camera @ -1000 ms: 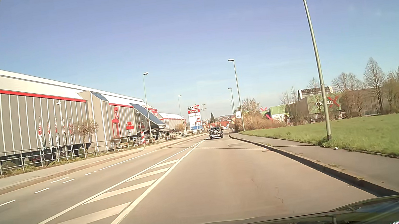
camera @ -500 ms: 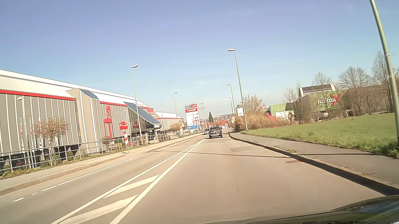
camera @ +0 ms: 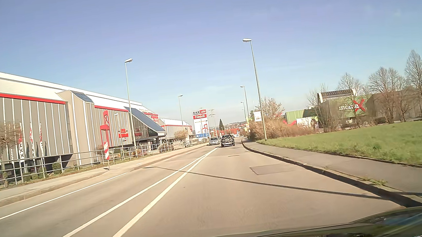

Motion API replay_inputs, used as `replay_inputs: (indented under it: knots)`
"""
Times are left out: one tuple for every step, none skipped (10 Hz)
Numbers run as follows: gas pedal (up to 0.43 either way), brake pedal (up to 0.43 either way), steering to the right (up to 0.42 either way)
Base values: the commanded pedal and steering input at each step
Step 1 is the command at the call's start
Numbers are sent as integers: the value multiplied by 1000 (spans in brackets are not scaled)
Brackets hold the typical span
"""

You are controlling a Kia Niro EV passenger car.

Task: Follow the waypoints while adhering to traffic rules and regulations

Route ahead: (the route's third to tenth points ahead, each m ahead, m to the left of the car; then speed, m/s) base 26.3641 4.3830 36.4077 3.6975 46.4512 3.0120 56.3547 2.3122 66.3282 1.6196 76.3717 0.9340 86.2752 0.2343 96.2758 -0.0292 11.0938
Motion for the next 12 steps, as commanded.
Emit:
replay_inputs:
  knots:
    - [138, 0, 3]
    - [138, 0, 1]
    - [138, 0, 0]
    - [138, 0, 0]
    - [138, 0, 0]
    - [138, 0, 0]
    - [130, 0, 0]
    - [130, 0, 0]
    - [130, 0, 0]
    - [130, 0, 0]
    - [130, 0, 0]
    - [130, 0, 0]
